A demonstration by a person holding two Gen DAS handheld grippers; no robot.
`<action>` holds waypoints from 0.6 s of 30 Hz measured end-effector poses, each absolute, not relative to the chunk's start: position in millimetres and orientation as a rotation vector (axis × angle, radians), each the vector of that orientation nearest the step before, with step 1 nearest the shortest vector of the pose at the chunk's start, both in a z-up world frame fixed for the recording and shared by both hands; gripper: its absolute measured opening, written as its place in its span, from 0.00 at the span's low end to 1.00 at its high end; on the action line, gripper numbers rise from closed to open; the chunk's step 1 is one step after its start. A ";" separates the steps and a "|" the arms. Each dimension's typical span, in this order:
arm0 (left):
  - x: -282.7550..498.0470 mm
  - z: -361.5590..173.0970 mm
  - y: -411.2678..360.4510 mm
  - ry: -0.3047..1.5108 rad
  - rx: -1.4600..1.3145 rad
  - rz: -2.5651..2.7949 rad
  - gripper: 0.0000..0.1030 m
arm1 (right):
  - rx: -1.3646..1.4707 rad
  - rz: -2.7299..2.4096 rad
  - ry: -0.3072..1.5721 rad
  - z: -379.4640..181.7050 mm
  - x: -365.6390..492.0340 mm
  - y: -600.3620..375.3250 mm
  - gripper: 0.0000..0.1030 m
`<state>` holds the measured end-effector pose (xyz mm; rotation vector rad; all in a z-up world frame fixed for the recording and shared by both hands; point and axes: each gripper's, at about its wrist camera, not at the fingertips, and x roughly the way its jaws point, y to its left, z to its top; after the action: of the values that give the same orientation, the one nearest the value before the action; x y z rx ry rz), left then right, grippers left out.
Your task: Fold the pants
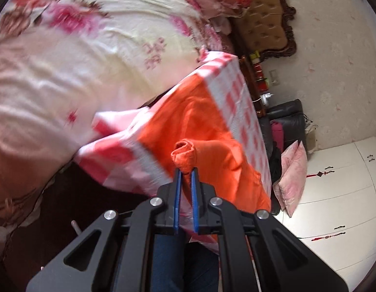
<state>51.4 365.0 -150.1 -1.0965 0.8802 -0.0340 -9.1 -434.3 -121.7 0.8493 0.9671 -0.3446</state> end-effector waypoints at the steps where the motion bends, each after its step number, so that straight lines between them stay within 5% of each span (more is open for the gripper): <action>1: 51.8 -152.0 366.3 0.875 -1.096 -0.039 0.07 | 0.831 -0.350 0.964 -119.1 -10.4 -433.0 0.07; 7: 75.2 -118.5 365.6 0.806 -0.996 -0.079 0.07 | 0.623 -0.397 0.902 -73.5 -9.4 -407.8 0.07; 12: 99.0 -140.1 359.4 0.963 -1.050 -0.057 0.07 | 0.545 -0.466 0.980 -99.3 -3.7 -406.1 0.07; 18: 168.4 13.5 322.6 0.766 -0.798 -0.228 0.07 | 0.541 -0.488 0.989 -104.9 -3.2 -403.6 0.07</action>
<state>168.4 322.6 13.5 -0.7982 0.7659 -0.2275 -3.2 -403.6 -104.9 0.5408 0.9888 -0.4876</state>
